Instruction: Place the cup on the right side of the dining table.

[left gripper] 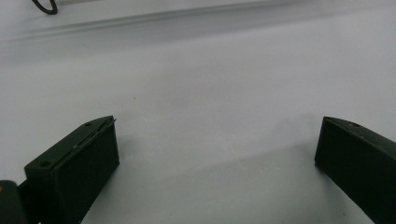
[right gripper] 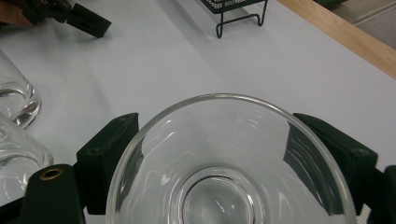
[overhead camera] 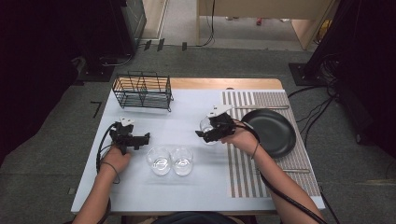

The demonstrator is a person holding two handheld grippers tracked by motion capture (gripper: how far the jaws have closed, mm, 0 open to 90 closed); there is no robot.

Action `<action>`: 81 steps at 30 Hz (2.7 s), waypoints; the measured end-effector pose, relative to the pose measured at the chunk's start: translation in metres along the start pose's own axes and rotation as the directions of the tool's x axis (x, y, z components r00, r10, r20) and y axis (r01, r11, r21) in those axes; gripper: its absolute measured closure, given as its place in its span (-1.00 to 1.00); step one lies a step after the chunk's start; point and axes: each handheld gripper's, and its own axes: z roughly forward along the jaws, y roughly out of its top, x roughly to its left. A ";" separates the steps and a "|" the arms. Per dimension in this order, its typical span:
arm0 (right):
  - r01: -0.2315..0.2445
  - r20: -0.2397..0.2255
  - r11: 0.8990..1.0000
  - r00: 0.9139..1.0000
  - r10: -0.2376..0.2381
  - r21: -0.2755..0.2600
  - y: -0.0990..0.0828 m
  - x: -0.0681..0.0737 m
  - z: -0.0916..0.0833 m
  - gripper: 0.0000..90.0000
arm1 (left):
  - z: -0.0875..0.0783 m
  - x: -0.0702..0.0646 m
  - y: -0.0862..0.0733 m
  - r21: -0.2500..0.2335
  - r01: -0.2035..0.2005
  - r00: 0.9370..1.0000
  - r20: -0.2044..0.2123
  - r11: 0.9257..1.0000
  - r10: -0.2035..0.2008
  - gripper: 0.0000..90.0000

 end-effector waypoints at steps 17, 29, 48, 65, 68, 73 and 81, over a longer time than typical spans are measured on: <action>-0.025 0.038 1.000 0.999 0.026 -0.010 0.001 -0.005 0.002 -0.59 | 0.000 0.000 0.000 0.000 0.000 1.000 0.000 1.000 0.000 -1.00; -0.047 0.068 0.999 0.997 0.048 -0.023 0.000 -0.010 0.002 -0.59 | 0.000 0.000 0.000 -0.001 0.001 1.000 0.000 1.000 -0.001 -1.00; -0.079 0.109 0.996 0.991 0.083 -0.038 -0.001 -0.021 0.001 -0.59 | 0.000 0.000 0.000 0.000 -0.001 1.000 -0.001 1.000 0.001 -1.00; -0.114 0.144 0.992 0.982 0.120 -0.045 0.000 -0.031 0.004 -0.59 | 0.000 0.000 0.000 -0.002 0.001 1.000 -0.003 1.000 -0.001 -1.00; -0.124 0.154 0.991 0.979 0.131 -0.052 0.000 -0.032 0.003 -0.59 | 0.000 0.000 0.000 -0.002 0.001 1.000 -0.003 1.000 -0.001 -1.00; -0.129 0.170 0.990 0.976 0.138 -0.064 0.000 -0.036 0.003 -0.59 | 0.000 -0.001 0.000 -0.003 0.002 1.000 -0.004 1.000 -0.002 -1.00; -0.154 0.191 0.985 0.968 0.166 -0.072 -0.001 -0.042 0.001 -0.59 | 0.000 -0.001 -0.001 -0.004 0.002 1.000 -0.005 1.000 -0.002 -1.00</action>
